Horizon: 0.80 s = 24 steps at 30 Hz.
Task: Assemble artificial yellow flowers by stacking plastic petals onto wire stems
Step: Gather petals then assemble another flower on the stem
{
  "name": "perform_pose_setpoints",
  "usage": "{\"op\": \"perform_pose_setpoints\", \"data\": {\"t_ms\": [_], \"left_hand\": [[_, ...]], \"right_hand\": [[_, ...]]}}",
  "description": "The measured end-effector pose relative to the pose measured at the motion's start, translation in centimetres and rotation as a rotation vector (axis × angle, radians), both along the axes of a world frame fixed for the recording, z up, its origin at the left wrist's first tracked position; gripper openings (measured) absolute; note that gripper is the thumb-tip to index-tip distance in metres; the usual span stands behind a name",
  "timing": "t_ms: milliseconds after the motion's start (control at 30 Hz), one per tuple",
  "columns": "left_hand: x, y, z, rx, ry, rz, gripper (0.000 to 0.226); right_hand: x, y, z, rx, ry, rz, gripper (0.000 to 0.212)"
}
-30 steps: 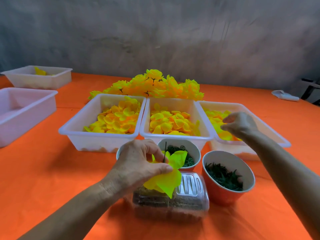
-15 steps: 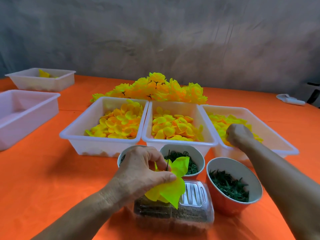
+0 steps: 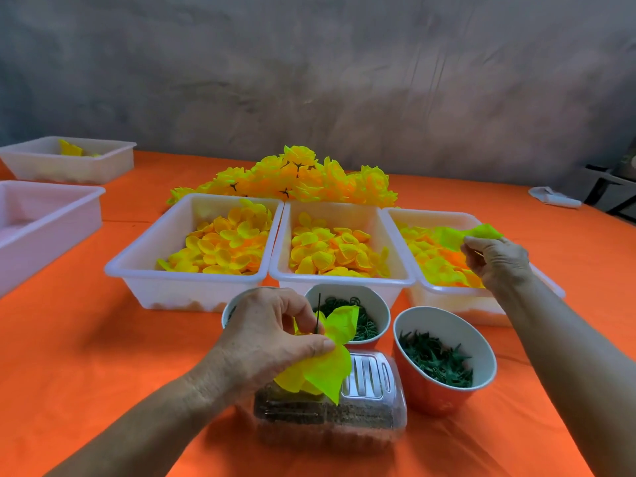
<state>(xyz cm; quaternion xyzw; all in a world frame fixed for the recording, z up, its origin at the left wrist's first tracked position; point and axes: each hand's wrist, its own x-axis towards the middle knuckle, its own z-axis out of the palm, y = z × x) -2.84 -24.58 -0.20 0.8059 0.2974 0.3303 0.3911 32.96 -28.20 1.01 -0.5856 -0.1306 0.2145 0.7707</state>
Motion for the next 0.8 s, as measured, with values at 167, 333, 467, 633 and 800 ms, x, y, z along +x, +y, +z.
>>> {"op": "perform_pose_setpoints", "data": {"t_ms": [167, 333, 467, 633, 800], "left_hand": [[0.0, -0.3, 0.4, 0.014, 0.009, 0.027, 0.02], [-0.1, -0.6, 0.5, 0.037, 0.016, 0.065, 0.018], [-0.3, -0.6, 0.7, 0.017, 0.015, 0.058, 0.018], [-1.1, -0.3, 1.6, -0.065, -0.01, -0.005, 0.029], [-1.8, 0.0, 3.6, -0.128, -0.121, -0.046, 0.044]], "right_hand": [[-1.0, -1.0, 1.2, 0.128, 0.095, 0.155, 0.02], [-5.8, -1.6, 3.3, 0.103, -0.093, 0.46, 0.013], [-10.6, -1.9, 4.0, 0.037, -0.231, 0.57, 0.023], [-14.4, -1.9, 4.5, -0.011, -0.322, 0.58, 0.026], [-16.7, -2.3, 5.4, 0.068, -0.33, 0.691, 0.03]]}}
